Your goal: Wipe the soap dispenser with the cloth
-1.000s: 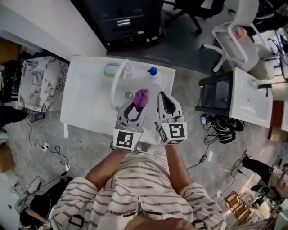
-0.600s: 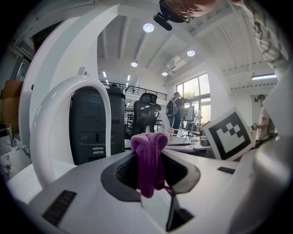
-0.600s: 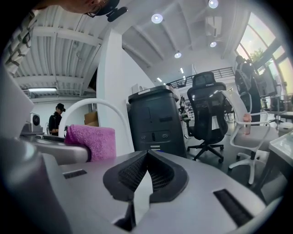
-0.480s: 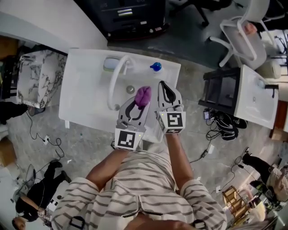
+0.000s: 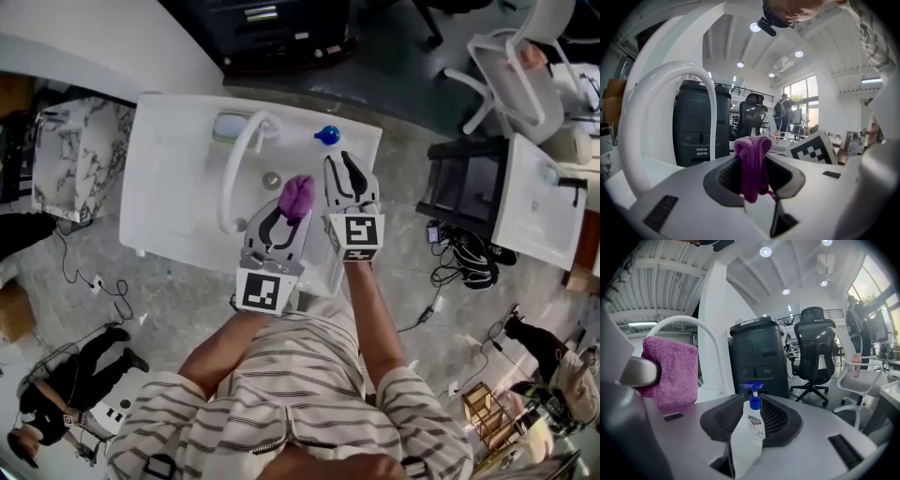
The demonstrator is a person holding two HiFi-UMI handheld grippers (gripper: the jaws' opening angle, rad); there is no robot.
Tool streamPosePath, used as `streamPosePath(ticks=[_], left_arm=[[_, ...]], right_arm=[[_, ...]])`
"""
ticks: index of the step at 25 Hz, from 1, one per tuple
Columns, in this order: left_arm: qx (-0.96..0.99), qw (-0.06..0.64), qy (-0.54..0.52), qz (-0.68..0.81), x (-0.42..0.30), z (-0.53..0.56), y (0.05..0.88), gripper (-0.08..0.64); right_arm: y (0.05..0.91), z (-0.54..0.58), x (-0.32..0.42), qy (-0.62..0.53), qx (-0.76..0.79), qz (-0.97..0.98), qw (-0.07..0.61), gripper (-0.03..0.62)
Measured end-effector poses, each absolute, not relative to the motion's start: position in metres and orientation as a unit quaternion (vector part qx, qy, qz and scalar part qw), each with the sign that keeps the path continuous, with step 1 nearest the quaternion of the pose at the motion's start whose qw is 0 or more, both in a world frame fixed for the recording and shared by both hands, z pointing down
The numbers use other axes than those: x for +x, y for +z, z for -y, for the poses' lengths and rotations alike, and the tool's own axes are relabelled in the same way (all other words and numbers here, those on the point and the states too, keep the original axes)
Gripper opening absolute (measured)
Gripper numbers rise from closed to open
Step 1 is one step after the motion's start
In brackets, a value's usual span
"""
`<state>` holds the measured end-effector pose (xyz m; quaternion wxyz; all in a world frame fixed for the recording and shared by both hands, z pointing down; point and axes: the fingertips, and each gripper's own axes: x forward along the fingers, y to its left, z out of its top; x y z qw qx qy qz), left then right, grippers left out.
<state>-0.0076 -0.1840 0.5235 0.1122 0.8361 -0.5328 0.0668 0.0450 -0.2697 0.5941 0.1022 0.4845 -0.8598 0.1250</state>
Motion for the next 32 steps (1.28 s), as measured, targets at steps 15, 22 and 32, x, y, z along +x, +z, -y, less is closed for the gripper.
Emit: streamPosePath(ticks=[15,22,32], left_arm=[[0.835,0.112,0.078,0.532,-0.007,0.188,0.535,0.118],[0.831,0.12,0.076,0.538,-0.01,0.19,0.536,0.118],[0.83,0.123,0.074,0.539,-0.01,0.186,0.537,0.118]], right_arm=[[0.62,0.302,0.031,0.105,0.469,0.866,0.137,0.143],[0.625,0.307,0.027,0.106,0.467,0.866,0.144,0.138],[0.627,0.305,0.034,0.114,0.48,0.857,0.148,0.13]])
